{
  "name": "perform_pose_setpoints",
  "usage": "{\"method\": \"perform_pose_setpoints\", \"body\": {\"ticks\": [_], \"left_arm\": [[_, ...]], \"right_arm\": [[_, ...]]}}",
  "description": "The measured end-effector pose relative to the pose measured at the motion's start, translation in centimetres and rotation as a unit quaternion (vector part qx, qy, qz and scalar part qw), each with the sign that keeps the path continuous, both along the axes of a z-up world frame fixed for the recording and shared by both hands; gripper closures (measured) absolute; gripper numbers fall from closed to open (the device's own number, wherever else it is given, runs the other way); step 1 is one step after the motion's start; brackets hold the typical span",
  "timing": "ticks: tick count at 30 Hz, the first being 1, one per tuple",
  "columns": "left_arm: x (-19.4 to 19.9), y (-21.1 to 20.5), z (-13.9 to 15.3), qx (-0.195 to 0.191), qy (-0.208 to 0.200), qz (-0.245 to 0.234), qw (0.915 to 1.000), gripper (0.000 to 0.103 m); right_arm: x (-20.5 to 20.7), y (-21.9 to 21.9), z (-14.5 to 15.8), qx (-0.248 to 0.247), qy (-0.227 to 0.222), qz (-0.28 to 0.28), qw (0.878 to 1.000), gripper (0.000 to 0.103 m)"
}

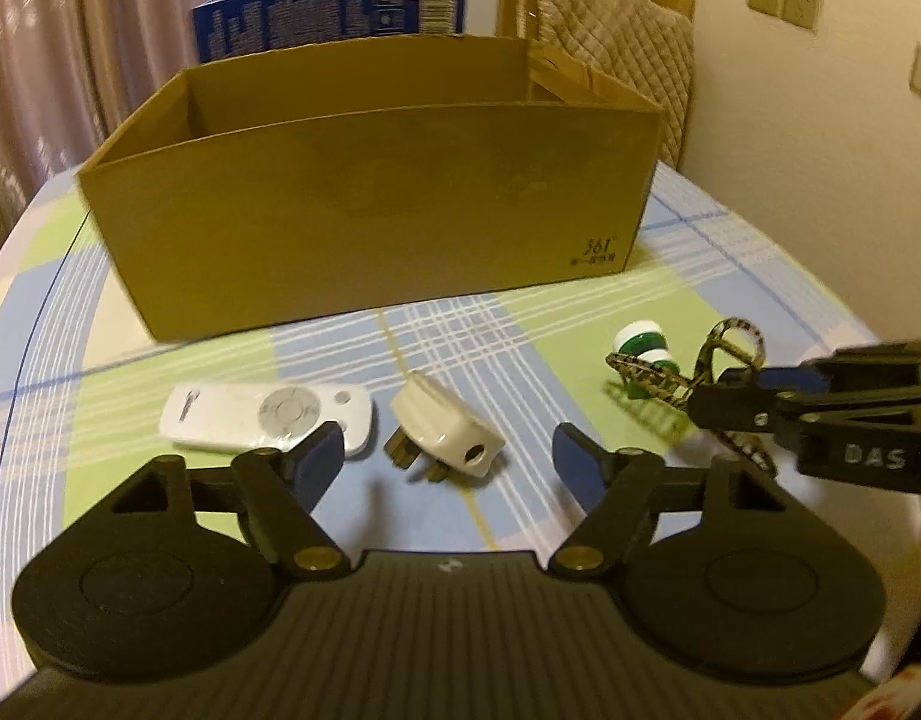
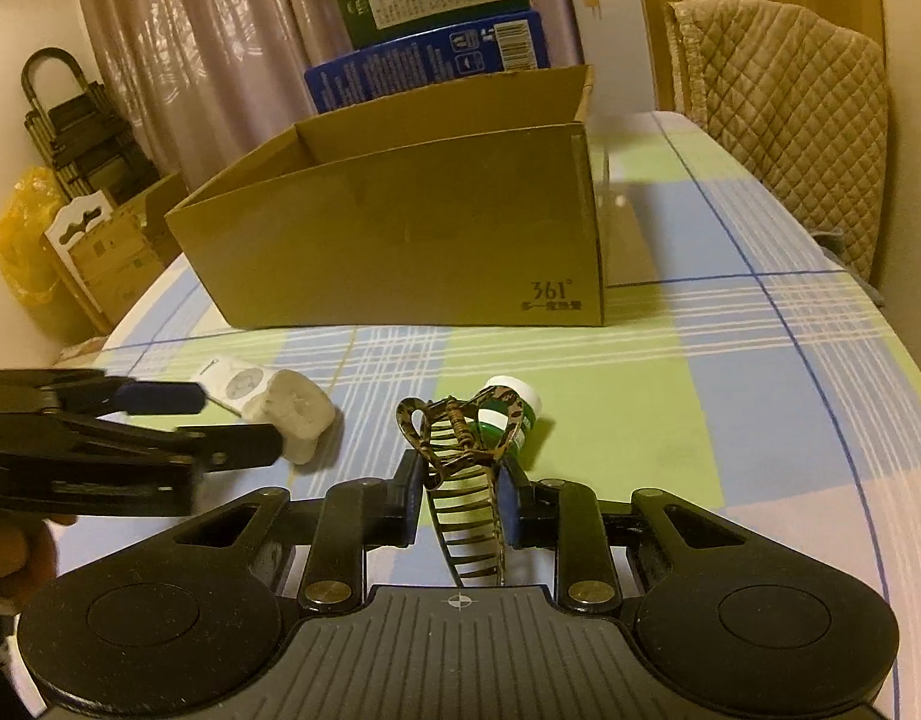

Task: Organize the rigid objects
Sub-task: 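Grasp the brown hair claw clip with the right gripper while the left grasps the plug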

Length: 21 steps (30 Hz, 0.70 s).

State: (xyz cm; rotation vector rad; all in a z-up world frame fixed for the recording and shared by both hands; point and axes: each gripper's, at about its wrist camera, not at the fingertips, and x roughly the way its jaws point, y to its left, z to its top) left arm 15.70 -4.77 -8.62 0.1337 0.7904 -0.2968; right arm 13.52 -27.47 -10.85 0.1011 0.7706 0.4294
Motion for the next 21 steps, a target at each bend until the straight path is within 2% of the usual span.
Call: {"method": "perform_pose_setpoints", "body": {"ticks": [5,8,12,18,21], "left_arm": [[0.7,-1.7,-1.1,0.058,-0.026,-0.03,0.9975,0.04],[1.4,-2.3,-2.0,0.092,-0.025,-0.046,0.9944,0.046],[2.1,-2.2,-2.5,0.089,-0.019,-0.048,0.9947,0.055],[2.1,-2.2,-2.4,0.092,-0.017,-0.048,0.9945,0.057],[1.9,-1.5,-2.0,0.069,-0.006,-0.037,0.9969,0.057]], "right_arm": [[-0.2,-0.3,-0.4,0.001,0.003,-0.002,1.0,0.081],[-0.1,-0.4,-0.5,0.004,0.005,-0.005,1.0,0.081],[-0.1,-0.4,-0.6,0.007,0.007,-0.004,1.0,0.081],[0.0,-0.3,-0.9,0.004,0.011,-0.003,1.0,0.081],[-0.1,-0.3,-0.9,0.005,0.009,-0.004,1.0,0.081]]}}
